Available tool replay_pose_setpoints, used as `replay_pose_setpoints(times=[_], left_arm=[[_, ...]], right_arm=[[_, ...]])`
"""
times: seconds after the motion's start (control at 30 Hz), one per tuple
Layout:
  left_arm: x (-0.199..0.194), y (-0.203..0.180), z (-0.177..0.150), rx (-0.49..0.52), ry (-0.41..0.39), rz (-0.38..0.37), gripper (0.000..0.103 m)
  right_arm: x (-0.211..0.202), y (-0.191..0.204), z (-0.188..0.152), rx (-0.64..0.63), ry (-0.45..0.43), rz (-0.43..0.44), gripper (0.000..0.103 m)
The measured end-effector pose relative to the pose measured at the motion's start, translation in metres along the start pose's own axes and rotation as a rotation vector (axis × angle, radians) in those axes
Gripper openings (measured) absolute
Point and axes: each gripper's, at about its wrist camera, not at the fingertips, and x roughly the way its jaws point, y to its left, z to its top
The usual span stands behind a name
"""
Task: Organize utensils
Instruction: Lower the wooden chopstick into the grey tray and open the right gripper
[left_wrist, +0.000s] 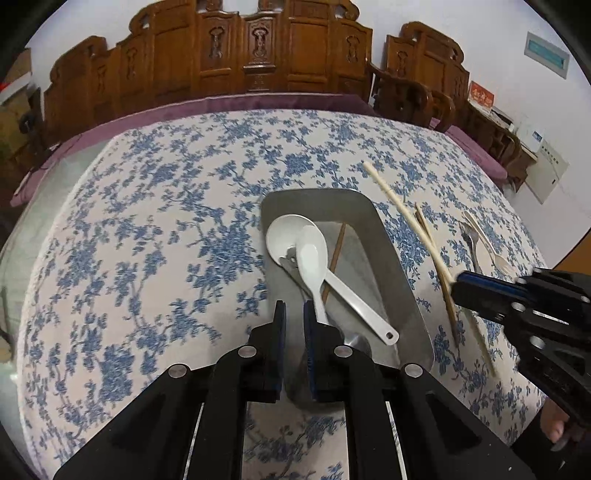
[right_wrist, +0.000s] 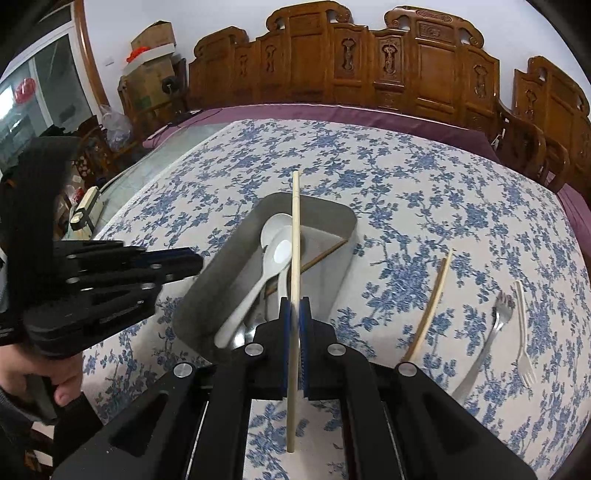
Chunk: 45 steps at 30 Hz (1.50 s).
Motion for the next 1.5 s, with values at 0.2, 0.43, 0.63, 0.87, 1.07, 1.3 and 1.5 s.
replay_pose_setpoints(times=[0.2,0.43,0.63,0.87,1.07,1.3,1.5], left_arm=[[-0.023,0.015,-0.007,-0.021,-0.041,0.015,0.009],[-0.035,0.028,-0.017,-0.037,-0.074,0.038,0.016],[-0.036,0.030,-0.019,-0.029,-0.080,0.054,0.016],[-0.038,0.031,-0.019,-0.027,-0.085,0.059,0.016],[-0.038,0.026,-0.019,-0.015,-0.085,0.055,0.016],[-0.040,0.017,-0.019,0.004,-0.090,0.050,0.016],[-0.041,0.012,-0.019,0.017,-0.094,0.047,0.016]], right_arm=[[0.015,0.014,0.006,-0.005,0.010,0.015,0.006],[0.035,0.023,0.014,0.015,0.021,0.040,0.006],[0.051,0.016,0.020,0.066,0.027,0.053,0.006],[0.071,0.008,0.023,0.116,0.049,0.061,0.006],[0.074,0.009,0.015,0.113,0.059,0.071,0.006],[0.070,0.012,0.010,0.106,0.056,0.085,0.006],[0.063,0.013,0.009,0.093,0.041,0.092,0.008]])
